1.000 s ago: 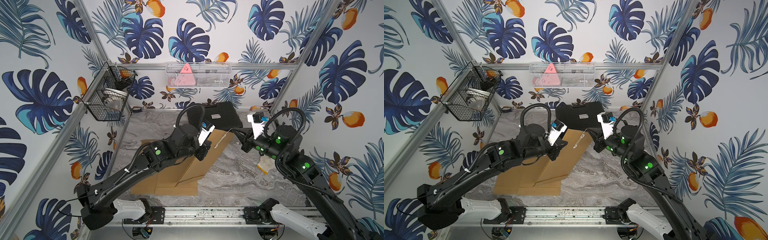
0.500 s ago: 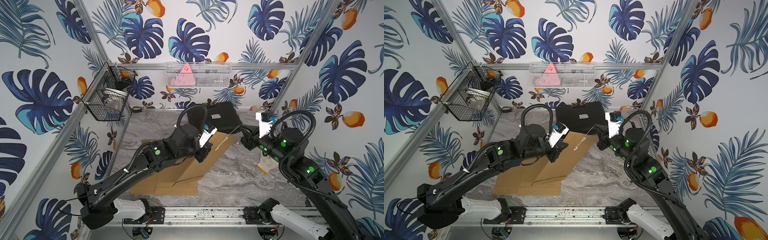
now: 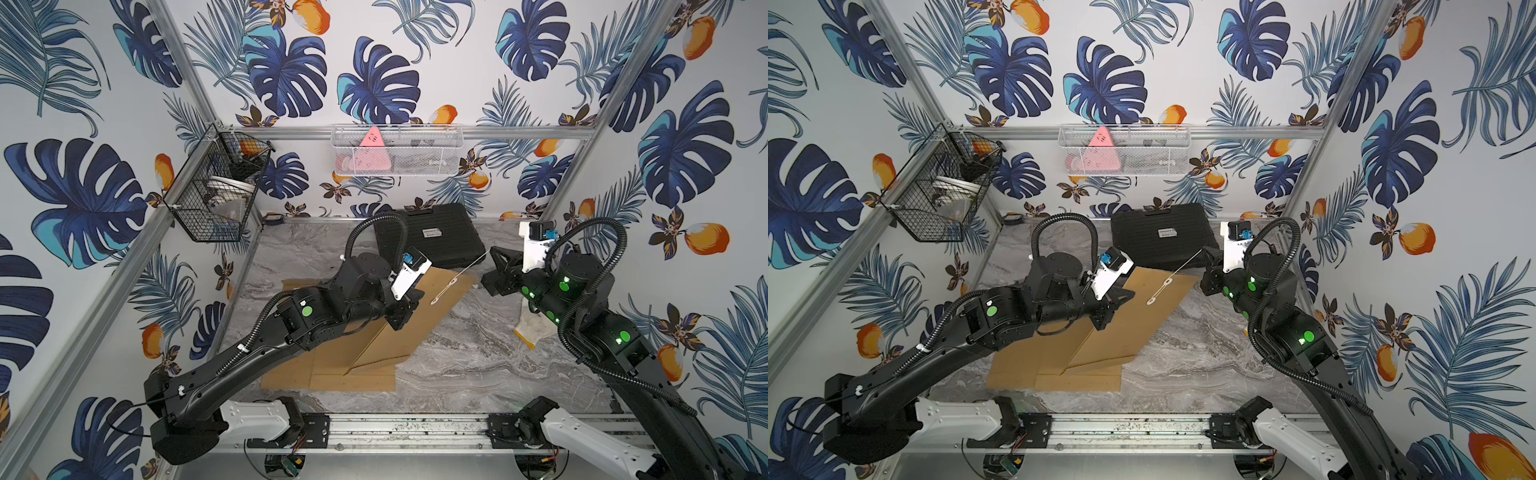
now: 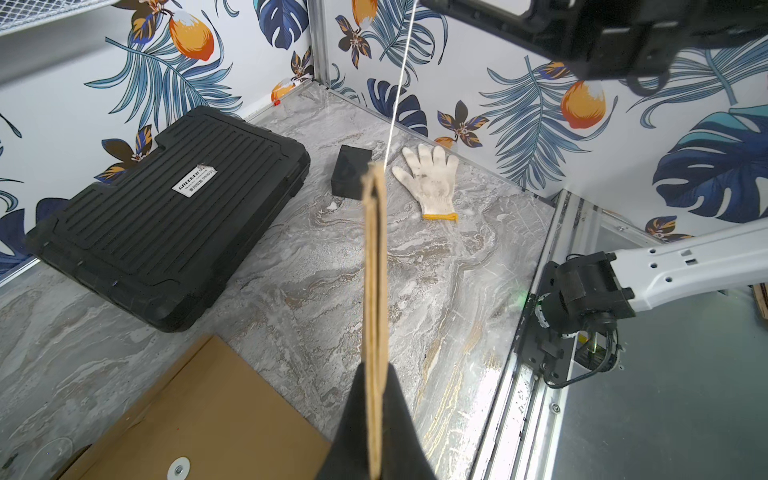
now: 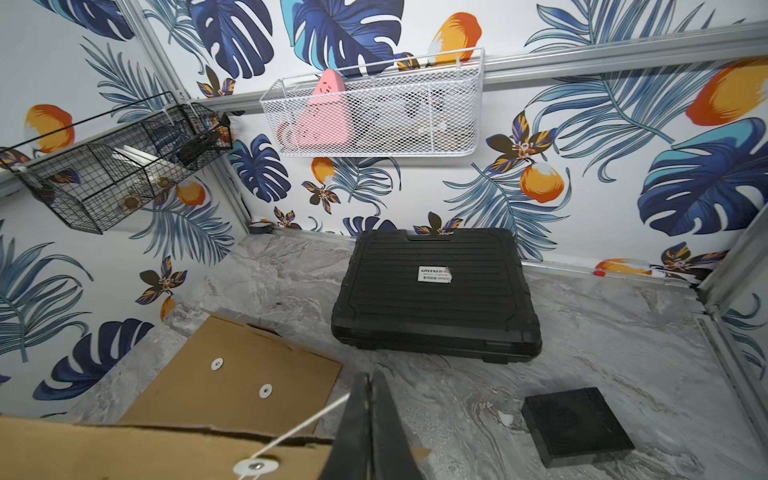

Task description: Open the file bag

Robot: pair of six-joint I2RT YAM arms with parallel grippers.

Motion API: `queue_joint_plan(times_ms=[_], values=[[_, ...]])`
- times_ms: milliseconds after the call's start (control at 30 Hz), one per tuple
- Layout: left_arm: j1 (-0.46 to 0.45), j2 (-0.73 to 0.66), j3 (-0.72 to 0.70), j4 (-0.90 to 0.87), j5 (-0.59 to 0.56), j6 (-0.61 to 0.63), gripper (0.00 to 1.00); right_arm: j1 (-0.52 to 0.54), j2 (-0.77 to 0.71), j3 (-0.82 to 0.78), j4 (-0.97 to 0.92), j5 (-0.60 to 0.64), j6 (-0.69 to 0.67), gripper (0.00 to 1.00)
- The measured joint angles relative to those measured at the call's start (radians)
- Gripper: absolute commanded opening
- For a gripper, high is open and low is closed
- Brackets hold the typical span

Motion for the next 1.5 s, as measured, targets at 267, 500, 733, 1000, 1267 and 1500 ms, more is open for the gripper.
queue_joint_plan(times_ms=[267, 500, 733, 1000, 1267, 1500], values=[[-0.001, -0.053, -0.067, 0.059, 0.015, -0.036, 0.00, 0.000, 0.003, 0.002, -0.039, 0.045, 0.004, 0.00], [-0.001, -0.115, -0.129, 0.159, 0.006, -0.115, 0.00, 0.000, -0.004, -0.007, -0.043, -0.002, 0.000, 0.00], [-0.001, -0.145, -0.169, 0.240, -0.015, -0.183, 0.00, 0.000, -0.009, -0.019, -0.040, -0.038, -0.006, 0.00], [-0.001, -0.159, -0.178, 0.271, -0.035, -0.193, 0.00, 0.000, 0.003, -0.018, -0.047, -0.003, -0.007, 0.00], [-0.001, -0.163, -0.177, 0.271, -0.053, -0.208, 0.00, 0.000, 0.021, -0.017, -0.073, 0.035, -0.003, 0.00], [-0.001, -0.194, -0.201, 0.324, -0.052, -0.247, 0.00, 0.000, 0.036, -0.017, -0.077, 0.033, -0.004, 0.00]])
